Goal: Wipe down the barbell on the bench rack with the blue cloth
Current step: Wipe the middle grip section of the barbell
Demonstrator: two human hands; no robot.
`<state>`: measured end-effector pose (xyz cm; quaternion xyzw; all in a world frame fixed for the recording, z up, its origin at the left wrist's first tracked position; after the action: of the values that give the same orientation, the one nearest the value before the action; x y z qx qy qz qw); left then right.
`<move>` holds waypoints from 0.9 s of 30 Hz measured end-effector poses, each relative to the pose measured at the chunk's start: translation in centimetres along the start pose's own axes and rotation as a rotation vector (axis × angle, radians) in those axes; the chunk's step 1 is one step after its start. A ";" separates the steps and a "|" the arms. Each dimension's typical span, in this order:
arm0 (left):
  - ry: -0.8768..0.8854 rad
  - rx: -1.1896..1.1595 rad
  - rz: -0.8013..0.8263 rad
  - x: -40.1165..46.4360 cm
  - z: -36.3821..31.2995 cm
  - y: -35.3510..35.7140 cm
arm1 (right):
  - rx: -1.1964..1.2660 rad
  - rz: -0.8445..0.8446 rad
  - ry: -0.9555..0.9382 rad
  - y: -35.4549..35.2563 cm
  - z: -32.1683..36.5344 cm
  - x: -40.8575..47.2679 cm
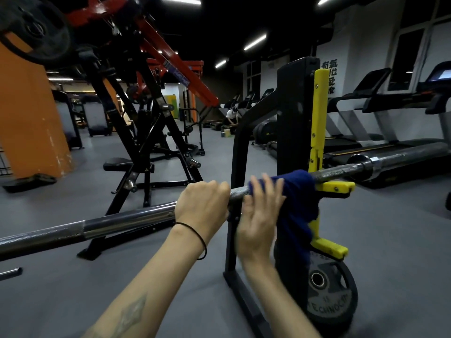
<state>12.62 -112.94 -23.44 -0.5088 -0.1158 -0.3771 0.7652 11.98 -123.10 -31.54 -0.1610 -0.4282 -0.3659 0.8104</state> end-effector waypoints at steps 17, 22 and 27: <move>0.022 -0.046 0.054 0.9 0.4 -0.3 | -0.148 0.061 -0.264 -0.5 -1.8 1.4; 0.022 -0.443 0.428 3.0 1.7 1.6 | -0.155 0.367 -0.393 -1.8 -0.1 0.7; 0.055 -0.442 0.413 3.1 1.6 1.5 | -0.237 0.195 -0.254 -6.9 -6.7 5.1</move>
<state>16.13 -112.68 -22.06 -0.6654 0.0958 -0.2434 0.6992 12.66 -133.90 -31.66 -0.3409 -0.4631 -0.3104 0.7569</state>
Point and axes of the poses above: each hand's wrist, its own x-axis towards the middle knuckle, its own y-axis out of the palm, z = x × y, the point moved 4 cm from there along x, towards the middle knuckle, and after that the axes turned 10 degrees about x, right-handed, at the moved point
